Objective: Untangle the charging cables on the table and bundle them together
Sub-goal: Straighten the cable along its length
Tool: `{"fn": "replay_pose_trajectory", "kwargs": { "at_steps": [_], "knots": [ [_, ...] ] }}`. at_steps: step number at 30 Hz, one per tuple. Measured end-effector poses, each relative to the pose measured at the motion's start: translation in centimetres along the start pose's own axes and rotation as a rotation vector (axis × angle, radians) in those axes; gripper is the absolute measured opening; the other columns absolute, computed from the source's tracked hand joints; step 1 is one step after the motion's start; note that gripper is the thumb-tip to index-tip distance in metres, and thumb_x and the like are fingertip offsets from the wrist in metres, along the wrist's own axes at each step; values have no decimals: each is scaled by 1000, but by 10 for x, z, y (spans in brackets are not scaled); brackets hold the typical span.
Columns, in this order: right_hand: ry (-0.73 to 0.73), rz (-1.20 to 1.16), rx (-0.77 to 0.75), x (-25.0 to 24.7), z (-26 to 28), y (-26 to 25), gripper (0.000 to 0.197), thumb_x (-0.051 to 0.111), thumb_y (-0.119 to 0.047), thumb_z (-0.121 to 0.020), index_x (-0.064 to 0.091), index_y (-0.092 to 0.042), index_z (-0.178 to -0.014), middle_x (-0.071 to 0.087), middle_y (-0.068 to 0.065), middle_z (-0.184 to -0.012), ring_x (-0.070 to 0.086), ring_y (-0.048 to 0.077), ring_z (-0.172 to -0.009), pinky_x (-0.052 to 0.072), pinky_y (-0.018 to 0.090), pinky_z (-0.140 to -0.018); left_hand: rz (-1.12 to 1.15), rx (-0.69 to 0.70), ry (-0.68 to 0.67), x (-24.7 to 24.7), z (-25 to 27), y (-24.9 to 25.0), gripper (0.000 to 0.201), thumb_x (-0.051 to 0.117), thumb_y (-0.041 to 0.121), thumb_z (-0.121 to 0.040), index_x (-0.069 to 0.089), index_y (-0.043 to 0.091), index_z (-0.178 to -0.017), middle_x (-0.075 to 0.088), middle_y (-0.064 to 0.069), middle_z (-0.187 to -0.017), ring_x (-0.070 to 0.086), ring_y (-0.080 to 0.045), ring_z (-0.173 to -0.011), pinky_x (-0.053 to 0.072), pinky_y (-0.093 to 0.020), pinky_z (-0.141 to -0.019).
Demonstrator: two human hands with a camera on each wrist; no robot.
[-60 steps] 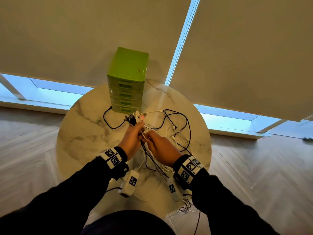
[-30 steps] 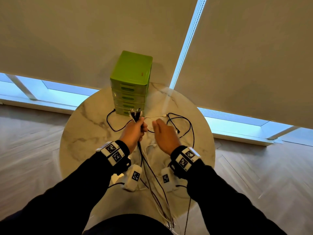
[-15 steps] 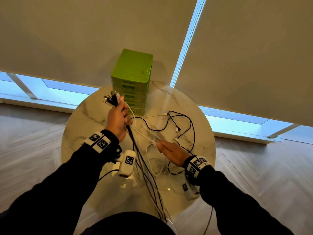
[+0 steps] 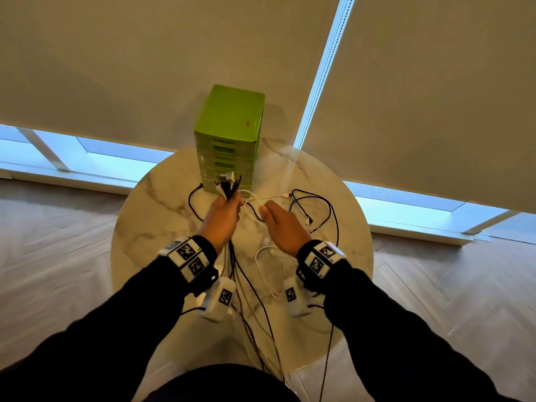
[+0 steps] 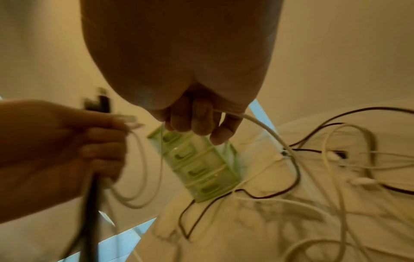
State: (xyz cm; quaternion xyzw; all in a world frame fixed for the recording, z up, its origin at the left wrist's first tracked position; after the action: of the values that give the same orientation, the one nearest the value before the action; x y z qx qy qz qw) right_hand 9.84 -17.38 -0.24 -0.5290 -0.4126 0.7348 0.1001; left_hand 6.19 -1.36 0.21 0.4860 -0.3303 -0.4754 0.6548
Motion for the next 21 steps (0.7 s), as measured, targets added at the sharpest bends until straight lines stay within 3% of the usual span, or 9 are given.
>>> {"fn": "replay_pose_trajectory", "kwargs": {
  "at_steps": [4, 7, 9, 14, 17, 21],
  "knots": [
    [-97, -75, -105, 14, 8, -28, 28, 32, -45, -107, 47, -26, -92, 61, 3, -81, 59, 23, -73, 46, 43, -70, 49, -42, 4, 6, 0, -3, 36, 37, 36, -107, 45, 18, -76, 35, 7, -55, 32, -13, -52, 27, -32, -55],
    [-217, -114, -159, 13, 13, -31, 23, 33, -39, -108, 48, -30, -94, 55, -15, -81, 53, -1, -70, 43, 27, -70, 49, -45, 14, 6, -2, -2, 34, 41, 41, -104, 46, 18, -79, 40, 2, -66, 37, -15, -60, 32, -33, -61],
    [-269, -88, -169, 9, 16, -27, 23, 33, -37, -109, 50, -28, -97, 54, -19, -83, 53, -7, -72, 41, 19, -72, 76, -9, -3, 6, -1, -2, 34, 41, 38, -106, 44, 19, -79, 39, 2, -69, 36, -15, -62, 33, -33, -62],
    [-336, 89, -74, -4, 26, 14, 33, 32, -42, -108, 51, -26, -87, 55, -9, -78, 53, 13, -76, 42, 29, -74, 165, 87, 100, -5, -9, 10, 34, 36, 34, -109, 48, 21, -80, 51, 4, -71, 39, -10, -58, 32, -28, -57],
    [-349, 195, 34, -13, 38, 47, 32, 30, -41, -108, 43, -35, -80, 50, -12, -72, 52, 20, -76, 39, 33, -76, 238, 143, 93, -18, -15, 14, 30, 36, 29, -110, 42, 21, -82, 43, 6, -67, 34, -6, -54, 29, -23, -53],
    [-311, 339, 169, -22, 45, 93, 33, 28, -45, -107, 46, -26, -88, 57, 1, -82, 59, 32, -86, 44, 42, -83, 269, 225, 116, -33, -18, 19, 28, 34, 28, -110, 40, 23, -83, 39, 9, -65, 31, -4, -53, 27, -22, -50]
  ]
}}
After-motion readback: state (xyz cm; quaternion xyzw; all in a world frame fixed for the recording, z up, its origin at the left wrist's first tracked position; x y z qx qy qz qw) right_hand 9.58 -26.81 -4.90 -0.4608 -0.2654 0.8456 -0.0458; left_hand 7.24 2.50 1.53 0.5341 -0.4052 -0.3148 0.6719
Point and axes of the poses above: each hand's wrist, its own z-axis away from the middle knuckle, its own x-axis out of the palm, y = z × x, the point moved 1 cm from there along -z, towards the middle knuckle
